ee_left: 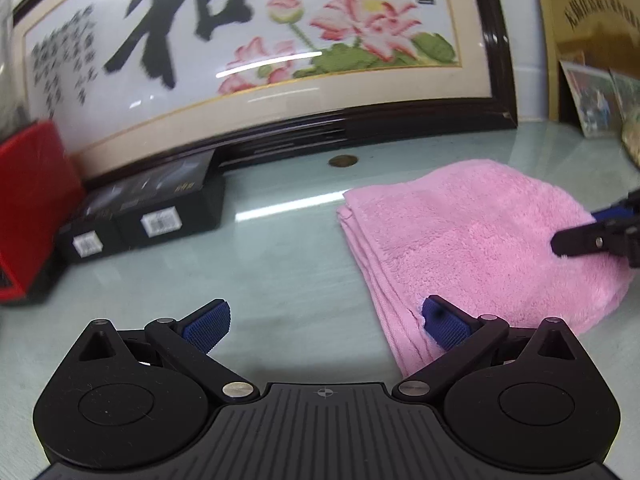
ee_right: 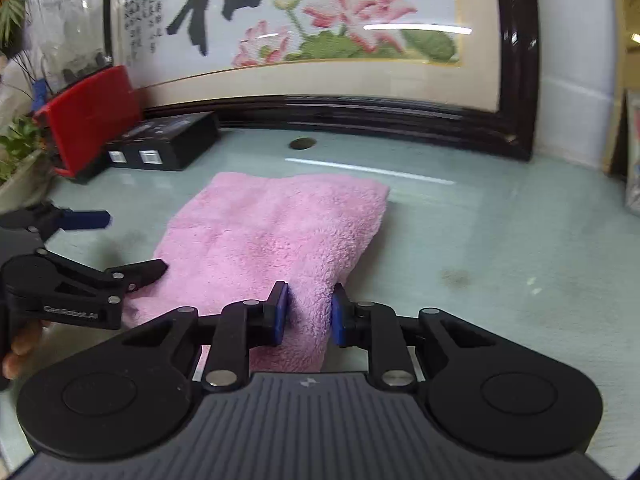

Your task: Fold towel

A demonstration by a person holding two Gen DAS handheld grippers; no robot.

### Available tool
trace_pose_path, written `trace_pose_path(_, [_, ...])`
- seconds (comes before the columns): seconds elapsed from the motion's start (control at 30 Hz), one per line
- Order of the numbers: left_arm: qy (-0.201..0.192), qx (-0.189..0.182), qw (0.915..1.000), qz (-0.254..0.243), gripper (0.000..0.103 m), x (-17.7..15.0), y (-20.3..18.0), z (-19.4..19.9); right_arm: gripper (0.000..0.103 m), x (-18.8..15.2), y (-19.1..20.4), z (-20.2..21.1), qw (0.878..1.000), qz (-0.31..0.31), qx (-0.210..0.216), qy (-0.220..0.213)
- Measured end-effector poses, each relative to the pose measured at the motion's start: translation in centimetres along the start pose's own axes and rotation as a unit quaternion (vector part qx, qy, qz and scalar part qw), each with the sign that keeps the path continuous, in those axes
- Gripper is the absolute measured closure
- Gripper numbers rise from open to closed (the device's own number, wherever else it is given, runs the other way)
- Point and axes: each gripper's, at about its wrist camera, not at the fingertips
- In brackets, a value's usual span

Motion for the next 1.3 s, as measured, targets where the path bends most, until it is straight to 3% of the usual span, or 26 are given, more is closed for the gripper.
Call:
trace_pose_path(0.17, [-0.002, -0.001, 0.9999, -0.015, 0.000, 3.5, -4.4, -2.3, 0.080, 0.6, -3.9, 0.2, 0.998, -0.015, -0.065, -0.010])
trace_pose_path(0.37, [-0.032, 0.044, 0.9971, -0.053, 0.000, 5.4, -9.0, -4.0, 0.077, 0.9, -8.1, 0.0, 0.996, -0.045, -0.074, -0.016])
trace_pose_path(0.57, [-0.032, 0.047, 0.9976, -0.041, 0.000, 5.9, -9.3, -4.6, 0.075, 1.1, -9.2, -0.6, 0.996, -0.056, -0.066, -0.016])
trace_pose_path(0.63, [-0.026, 0.033, 0.9990, -0.016, 0.000, 6.0, -8.6, -4.8, 0.071, 0.9, -9.6, -0.4, 0.996, -0.067, -0.056, -0.020])
trace_pose_path(0.77, [-0.011, 0.006, 0.9991, 0.041, 0.000, 6.1, -6.7, -5.0, 0.047, 0.3, -10.1, 0.8, 0.994, -0.093, -0.041, -0.037])
trace_pose_path(0.9, [-0.009, 0.014, 0.9962, 0.086, 0.000, 5.4, -4.9, -4.1, 0.036, -0.7, -10.6, 2.4, 0.991, -0.106, -0.053, -0.058])
trace_pose_path(1.03, [-0.003, 0.021, 0.9977, 0.064, 0.000, 3.8, -4.7, -2.6, 0.027, -1.6, -11.2, 4.0, 0.988, -0.120, -0.065, -0.078])
trace_pose_path(1.13, [0.002, 0.041, 0.9986, 0.033, 0.000, 2.0, -5.4, -1.9, 0.023, -2.2, -10.7, 4.1, 0.985, -0.092, -0.123, -0.075])
trace_pose_path(1.2, [-0.009, 0.048, 0.9985, 0.025, 0.000, 1.4, -5.8, -1.2, 0.016, -2.6, -10.6, 4.5, 0.983, -0.085, -0.143, -0.078])
trace_pose_path(1.3, [-0.014, 0.042, 0.9985, 0.032, 0.000, 1.0, -5.9, -0.3, 0.014, -3.1, -10.5, 5.0, 0.980, -0.080, -0.166, -0.082])
Point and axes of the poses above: each gripper's, at about its wrist camera, not at the fingertips, and z roughly against the way its jaws point, y to its left, x to its top, and after that the axes turned 2 degrees about z, right-handed
